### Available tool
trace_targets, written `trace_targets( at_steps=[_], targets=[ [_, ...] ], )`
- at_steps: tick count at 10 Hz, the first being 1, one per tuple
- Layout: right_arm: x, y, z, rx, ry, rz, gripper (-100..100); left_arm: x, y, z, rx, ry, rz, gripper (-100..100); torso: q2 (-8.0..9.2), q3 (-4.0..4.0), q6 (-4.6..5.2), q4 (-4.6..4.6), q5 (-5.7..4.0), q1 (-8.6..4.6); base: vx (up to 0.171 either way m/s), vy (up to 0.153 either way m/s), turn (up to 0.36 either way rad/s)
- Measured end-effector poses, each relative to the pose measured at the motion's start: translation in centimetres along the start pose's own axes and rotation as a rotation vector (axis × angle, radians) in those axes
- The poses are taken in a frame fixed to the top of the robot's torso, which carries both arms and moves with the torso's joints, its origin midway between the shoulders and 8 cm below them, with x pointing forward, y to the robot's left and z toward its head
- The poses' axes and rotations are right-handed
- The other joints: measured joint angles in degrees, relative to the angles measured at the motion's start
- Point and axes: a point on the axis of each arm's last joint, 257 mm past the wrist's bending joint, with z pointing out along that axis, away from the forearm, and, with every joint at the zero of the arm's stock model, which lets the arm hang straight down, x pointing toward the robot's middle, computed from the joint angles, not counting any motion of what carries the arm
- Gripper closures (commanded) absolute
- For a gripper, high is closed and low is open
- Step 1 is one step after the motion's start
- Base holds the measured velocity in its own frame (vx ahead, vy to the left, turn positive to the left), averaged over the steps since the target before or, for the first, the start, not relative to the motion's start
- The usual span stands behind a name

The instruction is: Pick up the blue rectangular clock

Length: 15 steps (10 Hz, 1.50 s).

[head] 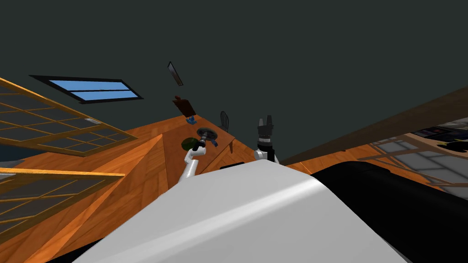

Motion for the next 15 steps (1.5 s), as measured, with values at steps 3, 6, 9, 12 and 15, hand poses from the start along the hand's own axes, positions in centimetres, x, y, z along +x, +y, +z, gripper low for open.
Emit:
trace_targets(
  at_steps=[3, 6, 9, 12, 15],
  targets=[
    [0.0, 0.0, 0.0, 0.000, 0.000, 0.000, 0, 0.9, 2.3, 1.1, -0.094, 0.039, 0.034, -100, 0.01, 0.01, -0.02, 0.00, 0.00, 0.00, 0.011, -0.013, -0.060],
    [0.0, 0.0, 0.0, 0.000, 0.000, 0.000, 0, 1.0, 4.3, 2.3, -0.187, 0.077, 0.071, -100, 0.00, 0.00, 0.00, 0.00, -0.01, -0.03, 0.011, -0.013, -0.052],
    [0.0, 0.0, 0.0, 0.000, 0.000, 0.000, 0, 2.0, 7.0, 2.7, -0.287, 0.121, 0.102, -100, 0.01, 0.00, -0.03, -0.01, 0.00, -0.01, 0.013, -0.014, -0.057],
    [0.0, 0.0, 0.0, 0.000, 0.000, 0.000, 0, 2.4, 8.9, 3.2, -0.378, 0.163, 0.135, -100, -0.01, 0.00, -0.01, 0.00, -0.01, -0.02, 0.013, -0.012, -0.050],
    [0.0, 0.0, 0.0, 0.000, 0.000, 0.000, 0, 2.5, 11.7, 2.8, -0.477, 0.210, 0.160, -100, 0.03, 0.01, -0.04, 0.00, 0.00, 0.01, 0.011, -0.010, -0.056]
  ],
)
